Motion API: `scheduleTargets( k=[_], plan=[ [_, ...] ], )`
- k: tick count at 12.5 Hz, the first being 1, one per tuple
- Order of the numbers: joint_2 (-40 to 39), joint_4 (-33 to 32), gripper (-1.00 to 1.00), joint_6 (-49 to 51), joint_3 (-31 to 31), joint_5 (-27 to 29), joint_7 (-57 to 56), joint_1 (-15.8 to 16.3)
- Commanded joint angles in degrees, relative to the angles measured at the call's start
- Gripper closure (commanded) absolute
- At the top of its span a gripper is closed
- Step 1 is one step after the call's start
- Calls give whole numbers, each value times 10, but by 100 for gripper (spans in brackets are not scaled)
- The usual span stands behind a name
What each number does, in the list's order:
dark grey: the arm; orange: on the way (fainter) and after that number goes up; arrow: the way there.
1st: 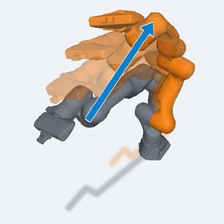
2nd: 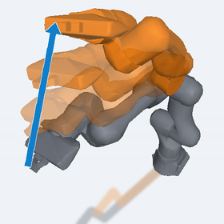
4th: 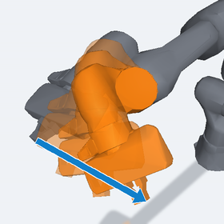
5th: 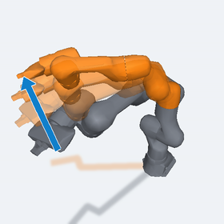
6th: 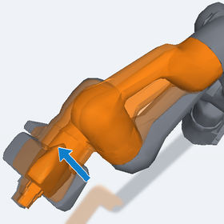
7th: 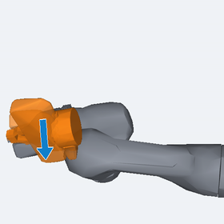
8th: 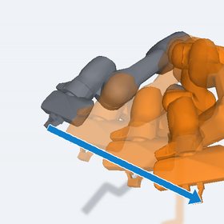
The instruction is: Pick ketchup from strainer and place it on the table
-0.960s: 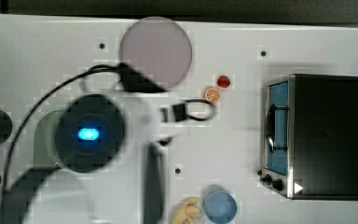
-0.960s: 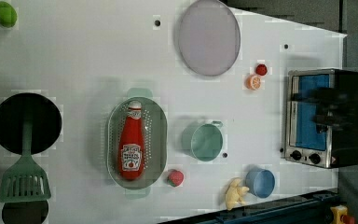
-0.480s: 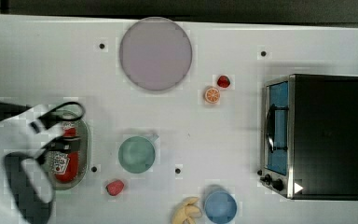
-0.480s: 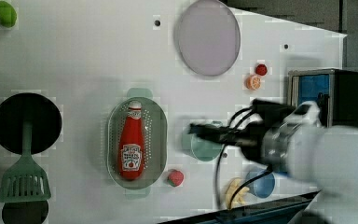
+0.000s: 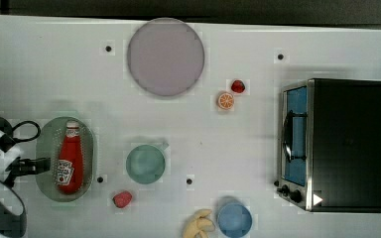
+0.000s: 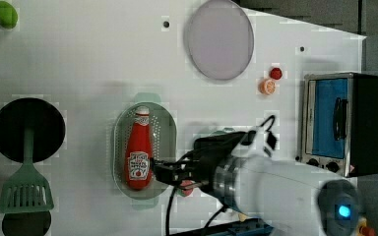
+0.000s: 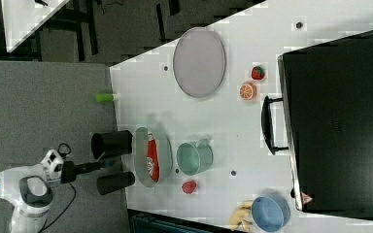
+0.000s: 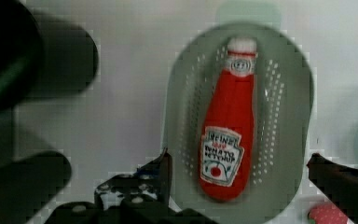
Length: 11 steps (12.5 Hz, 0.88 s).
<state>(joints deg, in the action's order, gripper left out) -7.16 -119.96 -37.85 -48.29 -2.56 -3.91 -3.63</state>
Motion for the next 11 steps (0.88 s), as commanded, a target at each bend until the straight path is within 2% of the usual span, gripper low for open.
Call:
scheduleTargets(
  k=[1, 5, 11],
  plan=[
    [-43, -38, -100, -52, 14, -33, 56, -14],
    [-130, -58, -100, -126, 16, -95, 102, -8],
    [-251, -53, -100, -183, 26, -203, 206, -4]
  ],
)
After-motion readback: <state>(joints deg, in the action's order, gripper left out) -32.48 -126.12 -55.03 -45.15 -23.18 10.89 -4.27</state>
